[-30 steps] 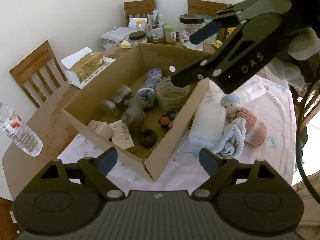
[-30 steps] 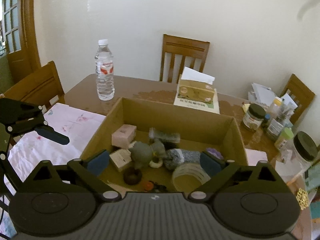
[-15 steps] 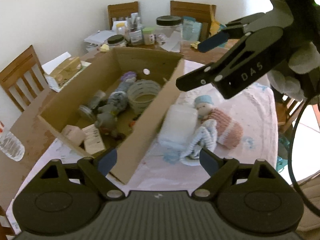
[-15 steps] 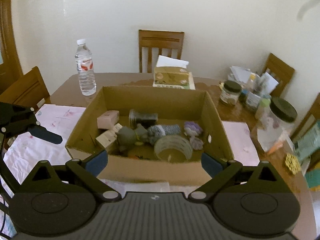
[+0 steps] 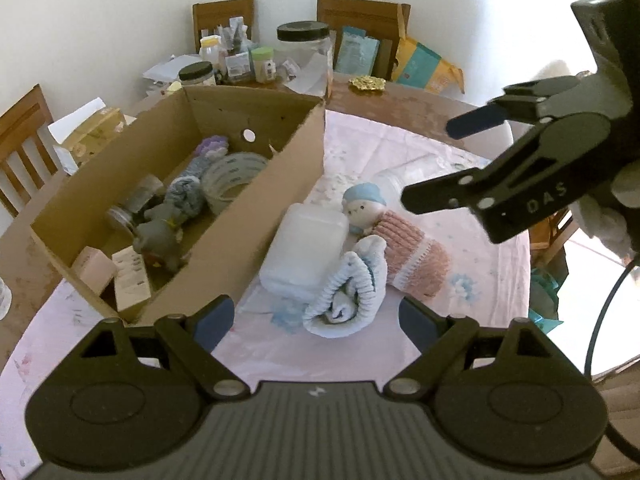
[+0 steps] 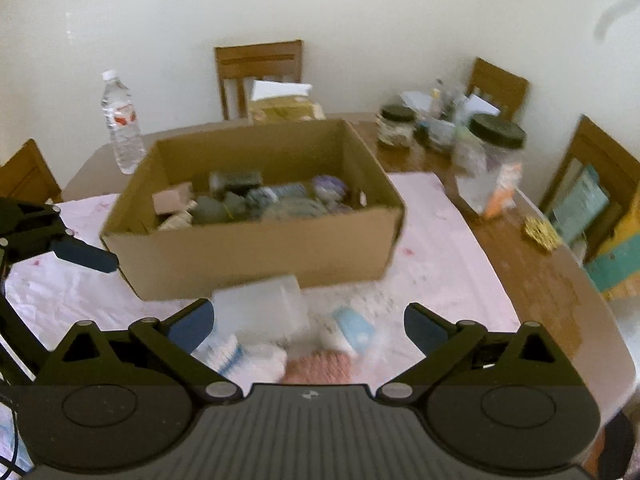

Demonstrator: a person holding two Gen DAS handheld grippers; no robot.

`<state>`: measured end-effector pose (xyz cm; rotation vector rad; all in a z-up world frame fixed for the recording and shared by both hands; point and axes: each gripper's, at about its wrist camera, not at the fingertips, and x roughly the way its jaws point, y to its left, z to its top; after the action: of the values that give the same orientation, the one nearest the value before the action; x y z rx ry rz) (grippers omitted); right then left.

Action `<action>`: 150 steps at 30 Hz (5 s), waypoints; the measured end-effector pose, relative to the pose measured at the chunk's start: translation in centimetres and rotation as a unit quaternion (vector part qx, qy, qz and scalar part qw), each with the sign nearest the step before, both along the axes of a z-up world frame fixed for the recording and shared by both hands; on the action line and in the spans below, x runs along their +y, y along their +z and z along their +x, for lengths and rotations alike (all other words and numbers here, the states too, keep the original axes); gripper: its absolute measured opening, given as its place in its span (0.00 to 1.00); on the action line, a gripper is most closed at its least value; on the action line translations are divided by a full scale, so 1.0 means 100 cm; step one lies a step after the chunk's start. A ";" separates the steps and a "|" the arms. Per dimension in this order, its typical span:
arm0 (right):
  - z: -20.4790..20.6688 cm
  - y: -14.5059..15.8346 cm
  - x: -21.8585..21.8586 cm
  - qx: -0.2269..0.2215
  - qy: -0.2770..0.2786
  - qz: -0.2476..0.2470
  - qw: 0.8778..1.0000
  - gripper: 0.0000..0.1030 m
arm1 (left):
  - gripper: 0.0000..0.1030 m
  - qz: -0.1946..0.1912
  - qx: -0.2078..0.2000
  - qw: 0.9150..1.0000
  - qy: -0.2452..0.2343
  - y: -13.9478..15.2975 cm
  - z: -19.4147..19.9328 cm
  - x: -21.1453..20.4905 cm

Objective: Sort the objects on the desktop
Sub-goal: 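Grasp the white knitted sock roll with the left gripper while the right grasps the clear plastic jar, then carry the sock roll and clear jar into the cardboard box and release both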

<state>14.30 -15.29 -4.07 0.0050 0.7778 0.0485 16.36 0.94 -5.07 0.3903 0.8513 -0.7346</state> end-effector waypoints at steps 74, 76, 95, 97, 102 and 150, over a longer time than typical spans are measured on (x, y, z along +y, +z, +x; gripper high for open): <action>0.050 -0.087 -0.081 0.061 -0.117 0.037 0.991 1.00 | 0.54 -0.020 0.058 0.996 0.066 -0.073 0.027 -0.052; 0.048 -0.087 -0.083 0.065 -0.119 0.036 0.990 0.99 | 0.49 -0.022 0.058 0.996 0.062 -0.072 0.025 -0.051; 0.028 -0.052 -0.082 0.047 -0.093 0.008 0.995 0.90 | 0.40 -0.031 0.042 0.998 0.034 -0.035 0.010 -0.046; 0.026 -0.046 -0.080 0.041 -0.085 0.002 0.995 0.90 | 0.40 -0.030 0.038 0.998 0.033 -0.028 0.008 -0.044; 0.025 -0.030 -0.072 0.026 -0.059 -0.009 0.998 0.90 | 0.40 -0.031 0.036 0.998 0.036 -0.010 0.007 -0.041; 0.124 0.031 0.014 -0.041 0.125 -0.008 0.991 0.90 | 0.80 0.034 -0.037 0.984 0.170 0.028 0.093 0.029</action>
<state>26.73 -13.86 -0.95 -0.1094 0.6923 0.2779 25.61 3.86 -2.25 0.3189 0.8477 -0.3730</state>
